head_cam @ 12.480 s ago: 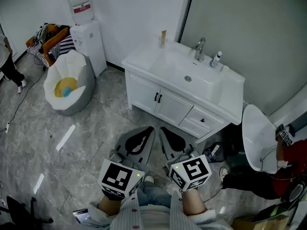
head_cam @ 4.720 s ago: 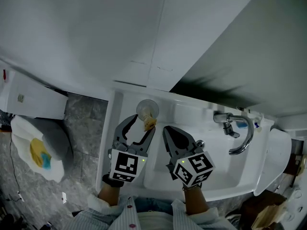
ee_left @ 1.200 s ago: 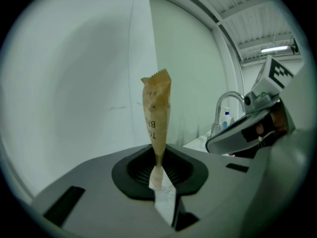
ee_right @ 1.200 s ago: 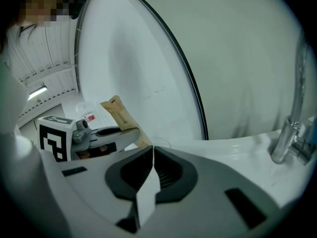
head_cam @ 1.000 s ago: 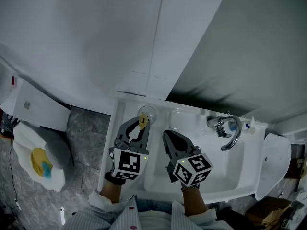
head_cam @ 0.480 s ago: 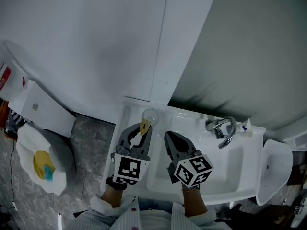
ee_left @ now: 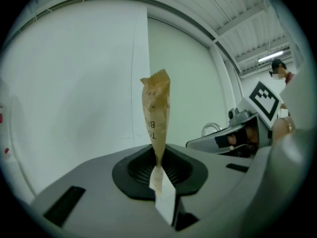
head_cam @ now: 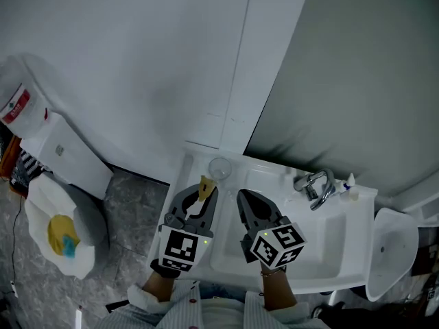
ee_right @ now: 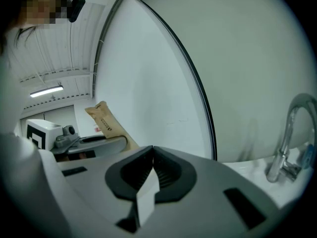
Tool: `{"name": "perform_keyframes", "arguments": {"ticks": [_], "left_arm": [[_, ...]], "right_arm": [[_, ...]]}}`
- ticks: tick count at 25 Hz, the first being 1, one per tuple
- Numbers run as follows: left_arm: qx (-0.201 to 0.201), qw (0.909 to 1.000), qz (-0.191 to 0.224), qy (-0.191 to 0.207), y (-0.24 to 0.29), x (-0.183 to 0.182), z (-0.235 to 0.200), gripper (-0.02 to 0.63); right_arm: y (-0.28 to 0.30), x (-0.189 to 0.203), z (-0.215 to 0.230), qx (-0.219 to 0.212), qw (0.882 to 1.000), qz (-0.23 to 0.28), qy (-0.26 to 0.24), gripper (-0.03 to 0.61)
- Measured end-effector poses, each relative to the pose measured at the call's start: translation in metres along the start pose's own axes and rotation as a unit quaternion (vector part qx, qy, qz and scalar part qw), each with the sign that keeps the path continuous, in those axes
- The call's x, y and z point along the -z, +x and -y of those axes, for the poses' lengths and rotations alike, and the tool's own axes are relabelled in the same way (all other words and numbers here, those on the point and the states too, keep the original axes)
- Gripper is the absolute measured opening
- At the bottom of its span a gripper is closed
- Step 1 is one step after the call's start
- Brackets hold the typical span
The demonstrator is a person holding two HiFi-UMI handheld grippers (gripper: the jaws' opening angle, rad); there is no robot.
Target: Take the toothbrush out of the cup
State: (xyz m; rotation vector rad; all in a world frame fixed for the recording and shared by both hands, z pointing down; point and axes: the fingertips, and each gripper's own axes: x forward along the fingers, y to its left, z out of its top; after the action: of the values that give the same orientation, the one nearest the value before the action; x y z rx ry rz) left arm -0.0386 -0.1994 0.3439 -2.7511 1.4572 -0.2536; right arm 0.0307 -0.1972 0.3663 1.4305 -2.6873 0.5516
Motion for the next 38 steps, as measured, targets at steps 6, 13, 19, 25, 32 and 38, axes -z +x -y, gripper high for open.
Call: {"name": "perform_keyframes", "arguments": {"ticks": [6,13,19,25,32,38], "left_arm": [[0.007,0.9999,0.011,-0.009,-0.022,-0.009,0.008,0.046],[0.025,0.9994,0.014,-0.017,-0.044,-0.010,0.019,0.046],[0.041,0.9983,0.006,-0.041,-0.058,-0.002,0.027,0.046],[0.049,0.9973,0.008,-0.054,-0.061,-0.002,0.030,0.046],[0.055,0.9968,0.009,-0.057,-0.059,-0.005,0.035,0.046],[0.052,0.9968,0.007,-0.061,-0.058,-0.004,0.035,0.046]], "right_arm": [[-0.012,-0.006,-0.015,-0.012,1.000,0.010,-0.017,0.012],[-0.023,-0.007,-0.027,-0.028,0.999,0.011,-0.026,0.011],[-0.034,-0.008,-0.028,-0.033,0.999,0.011,-0.032,0.011],[-0.038,-0.003,-0.033,-0.041,0.998,-0.002,-0.039,0.011],[-0.039,0.003,-0.034,-0.043,0.998,-0.012,-0.039,0.011],[-0.040,0.003,-0.033,-0.043,0.998,-0.012,-0.039,0.011]]}}
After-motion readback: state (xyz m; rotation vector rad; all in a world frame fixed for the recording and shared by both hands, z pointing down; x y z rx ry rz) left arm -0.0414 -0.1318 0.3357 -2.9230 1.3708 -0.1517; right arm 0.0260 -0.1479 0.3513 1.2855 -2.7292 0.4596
